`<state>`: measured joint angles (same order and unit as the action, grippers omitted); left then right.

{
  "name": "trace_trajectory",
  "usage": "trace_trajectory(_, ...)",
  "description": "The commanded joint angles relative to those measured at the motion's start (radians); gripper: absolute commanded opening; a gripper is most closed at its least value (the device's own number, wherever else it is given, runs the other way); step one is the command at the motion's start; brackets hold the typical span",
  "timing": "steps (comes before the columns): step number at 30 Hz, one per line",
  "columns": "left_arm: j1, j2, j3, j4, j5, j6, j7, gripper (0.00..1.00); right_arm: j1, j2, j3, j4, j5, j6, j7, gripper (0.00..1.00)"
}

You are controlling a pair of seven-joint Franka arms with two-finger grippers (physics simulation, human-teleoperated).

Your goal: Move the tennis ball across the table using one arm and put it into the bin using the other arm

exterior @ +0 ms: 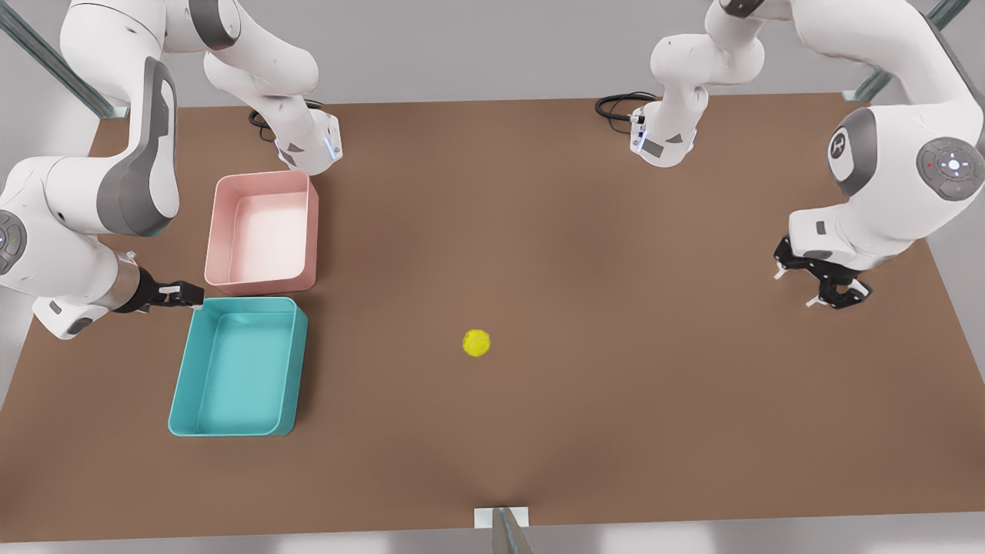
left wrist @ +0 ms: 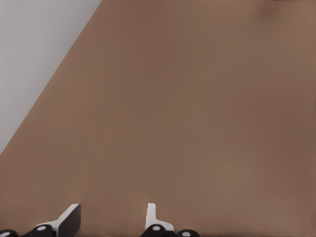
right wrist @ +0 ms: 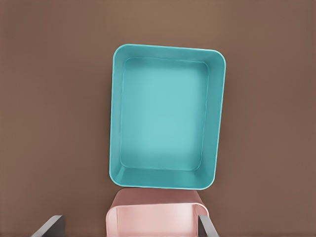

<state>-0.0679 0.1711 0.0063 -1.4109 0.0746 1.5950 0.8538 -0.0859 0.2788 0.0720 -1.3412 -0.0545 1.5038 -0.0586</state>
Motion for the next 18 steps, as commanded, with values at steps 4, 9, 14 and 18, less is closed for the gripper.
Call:
trace_trajectory(4, -0.015, -0.019, -0.006, 0.007, -0.021, -0.17, -0.875, 1.0, 0.0, -0.001, 0.0, 0.0, 0.001, -0.001, -0.001, 1.0)
trace_trajectory(9, -0.015, -0.03, 0.003, 0.004, -0.018, -0.171, -0.878, 1.0, 0.0, -0.001, 0.0, 0.0, 0.001, -0.001, -0.001, 1.0)
trace_trajectory(14, -0.02, -0.027, -0.002, -0.008, -0.056, -0.164, -1.107, 1.0, 0.103, 0.117, 0.008, 0.025, 0.005, 0.021, 0.013, 1.0)
trace_trajectory(18, -0.021, -0.015, -0.003, -0.008, -0.056, -0.188, -1.144, 1.0, 0.311, 0.382, 0.009, 0.146, 0.039, 0.352, 0.264, 1.0)
